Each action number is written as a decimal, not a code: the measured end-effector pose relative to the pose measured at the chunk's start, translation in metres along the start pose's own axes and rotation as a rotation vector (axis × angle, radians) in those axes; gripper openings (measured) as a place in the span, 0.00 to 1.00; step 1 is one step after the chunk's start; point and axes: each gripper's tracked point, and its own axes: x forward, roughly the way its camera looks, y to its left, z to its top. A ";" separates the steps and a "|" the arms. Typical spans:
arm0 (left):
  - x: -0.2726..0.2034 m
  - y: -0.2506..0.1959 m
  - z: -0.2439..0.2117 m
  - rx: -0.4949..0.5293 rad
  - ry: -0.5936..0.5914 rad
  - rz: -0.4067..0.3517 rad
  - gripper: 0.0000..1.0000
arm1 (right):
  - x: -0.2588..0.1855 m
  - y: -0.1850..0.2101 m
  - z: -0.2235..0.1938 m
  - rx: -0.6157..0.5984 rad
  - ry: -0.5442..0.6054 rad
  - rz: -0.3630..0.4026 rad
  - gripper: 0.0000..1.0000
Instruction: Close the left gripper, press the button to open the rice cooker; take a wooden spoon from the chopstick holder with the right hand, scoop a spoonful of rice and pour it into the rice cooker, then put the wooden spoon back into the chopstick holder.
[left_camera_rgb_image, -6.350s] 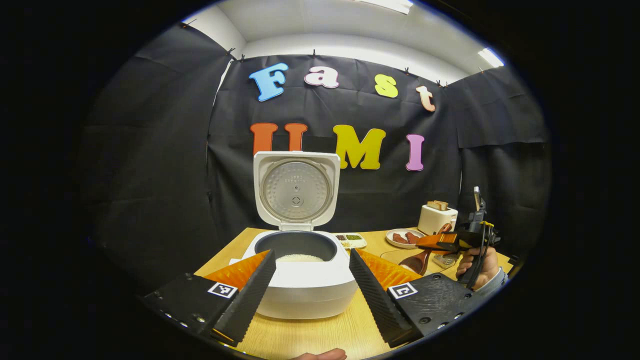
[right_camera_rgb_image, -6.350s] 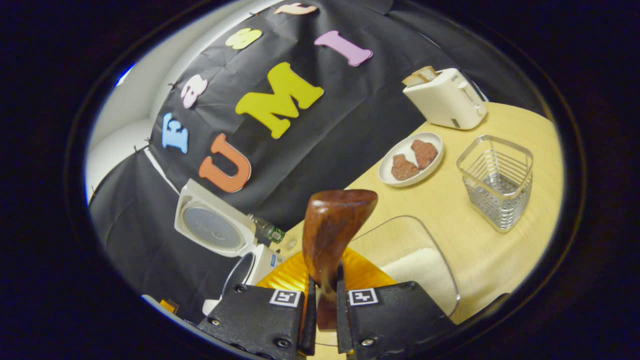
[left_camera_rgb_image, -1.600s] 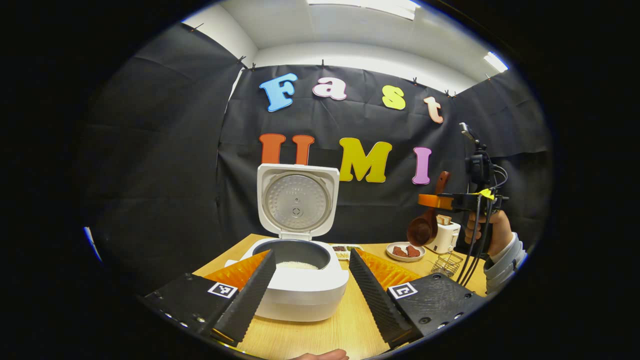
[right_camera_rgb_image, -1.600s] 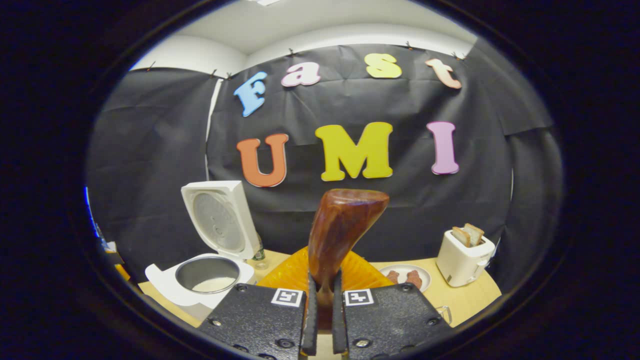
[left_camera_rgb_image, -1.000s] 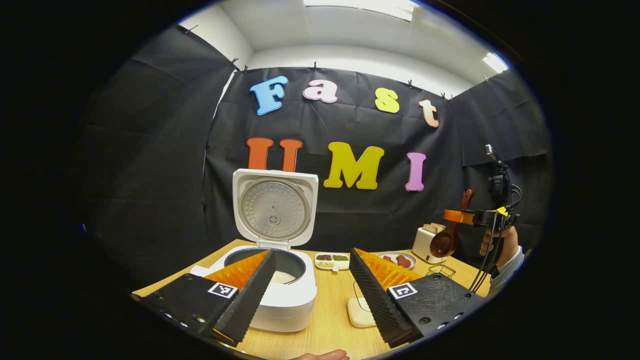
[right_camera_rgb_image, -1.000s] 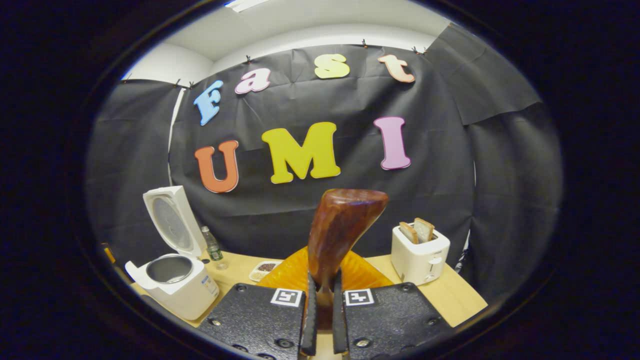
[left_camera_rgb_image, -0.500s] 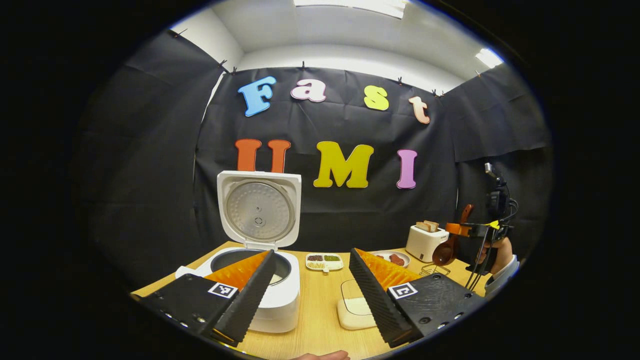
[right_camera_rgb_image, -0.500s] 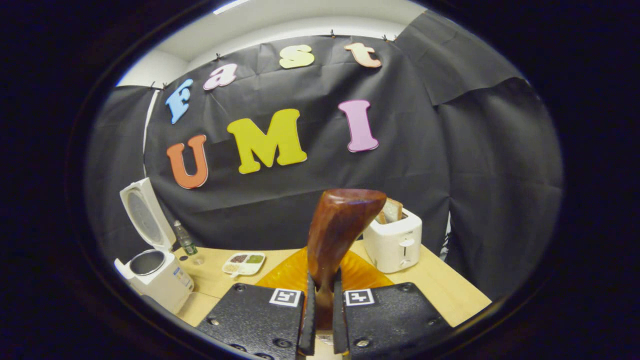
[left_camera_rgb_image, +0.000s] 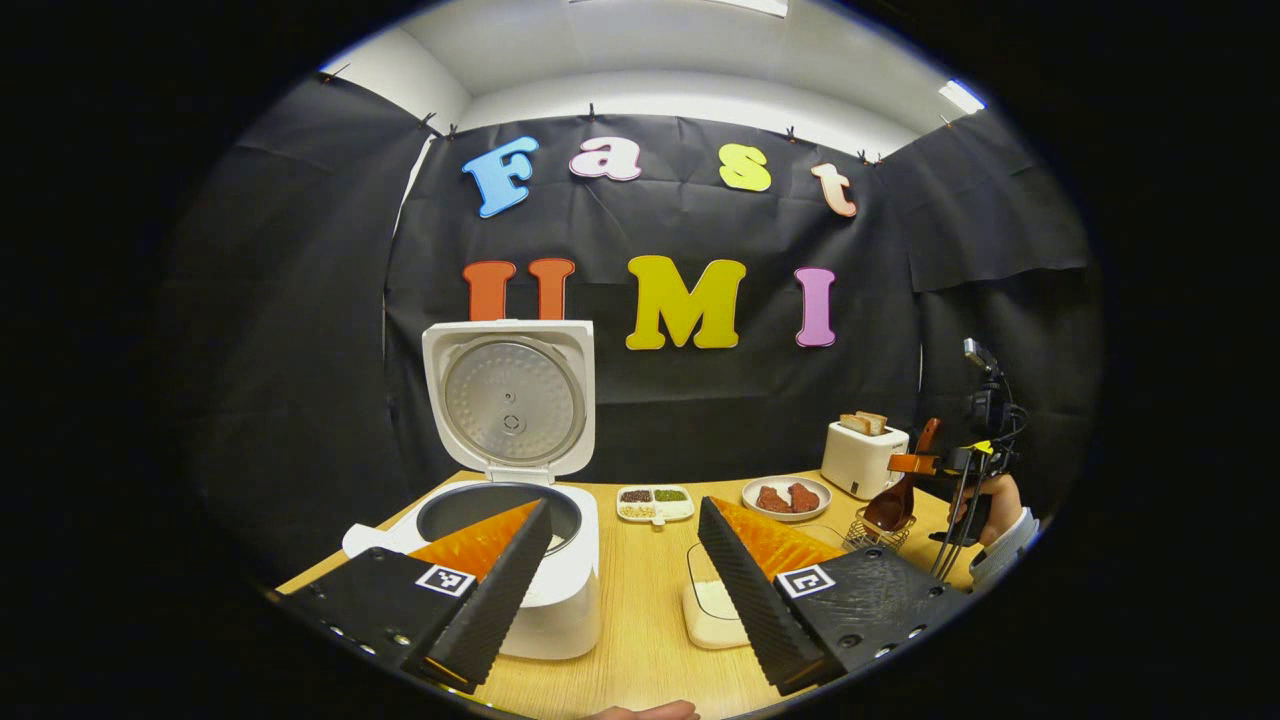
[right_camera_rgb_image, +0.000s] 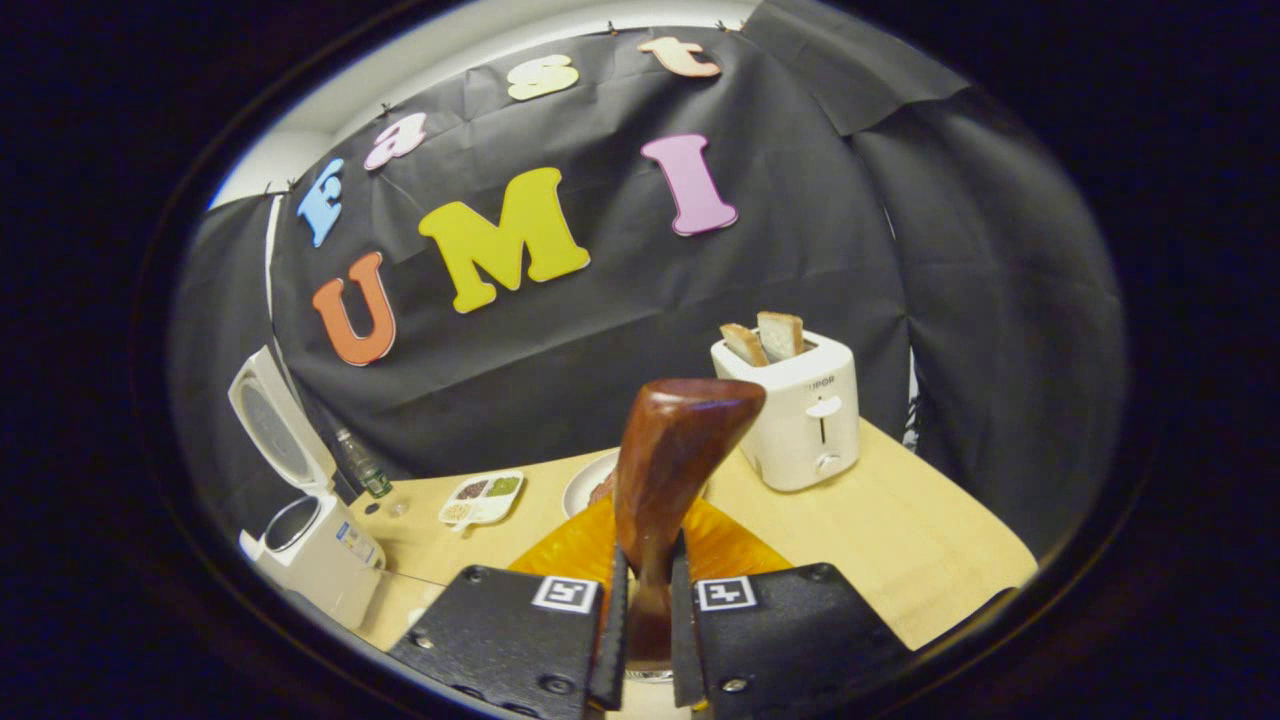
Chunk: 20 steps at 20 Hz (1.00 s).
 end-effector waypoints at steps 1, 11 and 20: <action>0.002 0.000 -0.003 -0.013 0.008 0.002 0.94 | 0.001 -0.007 0.003 0.009 -0.017 -0.021 0.38; 0.017 0.016 -0.005 0.003 0.036 0.019 0.94 | -0.061 -0.005 0.072 -0.174 -0.229 -0.138 0.96; 0.046 0.043 0.036 -0.037 0.021 0.004 0.94 | -0.143 0.048 0.107 -0.271 -0.371 -0.119 0.96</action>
